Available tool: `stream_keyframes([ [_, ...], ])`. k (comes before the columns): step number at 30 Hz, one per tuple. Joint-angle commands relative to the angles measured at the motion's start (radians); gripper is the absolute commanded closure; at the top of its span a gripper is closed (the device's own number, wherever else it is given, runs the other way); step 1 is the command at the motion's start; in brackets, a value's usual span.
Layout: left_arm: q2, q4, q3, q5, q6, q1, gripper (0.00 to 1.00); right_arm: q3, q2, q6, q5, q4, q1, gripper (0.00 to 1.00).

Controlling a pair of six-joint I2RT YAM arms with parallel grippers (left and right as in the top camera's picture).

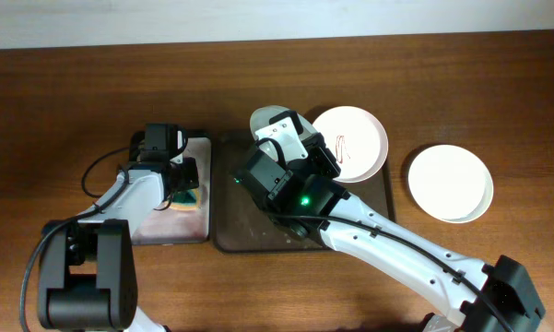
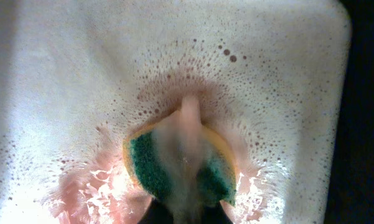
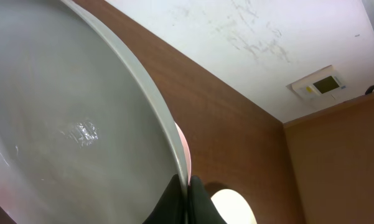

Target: Clean dirty plates on tray and stack at the side

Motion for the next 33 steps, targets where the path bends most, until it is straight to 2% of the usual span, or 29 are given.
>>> stream_keyframes([
  [1, 0.011, -0.001, 0.049, -0.012, 0.006, 0.005, 1.00, -0.002, -0.023, 0.001, 0.031, 0.003, -0.005, 0.96],
  [4, -0.001, -0.025, 0.088, -0.011, 0.016, 0.004, 1.00, -0.002, -0.023, 0.001, 0.032, 0.003, -0.005, 0.96],
  [5, -0.006, -0.040, 0.101, -0.011, 0.026, 0.004, 0.87, -0.002, -0.023, 0.001, 0.032, 0.003, -0.005, 0.96],
  [6, -0.014, -0.063, 0.115, -0.011, 0.029, 0.004, 0.50, -0.002, -0.023, 0.001, 0.032, 0.003, -0.005, 0.96],
  [7, -0.020, -0.084, 0.122, -0.011, 0.029, 0.004, 0.36, -0.002, -0.023, 0.001, 0.031, 0.003, -0.005, 0.96],
  [8, -0.023, -0.104, 0.122, -0.011, 0.028, 0.004, 0.30, -0.002, -0.023, 0.001, 0.031, 0.003, -0.005, 0.96],
  [9, -0.023, -0.137, 0.122, -0.008, 0.027, 0.004, 0.28, -0.002, -0.023, 0.001, 0.031, 0.003, -0.005, 0.96],
  [13, -0.023, -0.281, 0.119, 0.000, 0.027, 0.004, 0.27, -0.002, -0.023, 0.001, 0.031, 0.000, -0.005, 0.96],
  [15, -0.021, -0.302, 0.119, 0.000, 0.027, 0.004, 0.27, -0.002, -0.023, 0.001, 0.032, 0.000, -0.005, 0.96],
  [23, -0.014, -0.276, 0.105, -0.002, 0.027, 0.002, 0.29, -0.002, -0.023, 0.001, 0.031, -0.002, -0.005, 0.96],
  [27, 0.016, -0.250, 0.077, 0.002, 0.027, 0.002, 0.34, -0.002, -0.023, 0.001, 0.031, -0.005, -0.005, 0.96],
  [29, 0.034, -0.250, 0.069, 0.008, 0.027, 0.002, 0.47, -0.002, -0.023, 0.001, 0.031, -0.006, -0.005, 0.96],
  [31, 0.049, -0.257, 0.064, 0.008, 0.027, 0.002, 0.64, -0.002, -0.023, 0.001, 0.031, -0.008, -0.005, 0.96],
  [32, 0.053, -0.266, 0.064, 0.008, 0.027, 0.002, 0.77, -0.002, -0.023, 0.001, 0.031, -0.008, -0.005, 0.96],
  [33, 0.054, -0.272, 0.064, 0.008, 0.027, 0.002, 0.84, -0.002, -0.023, 0.001, 0.031, -0.008, -0.005, 0.96],
])
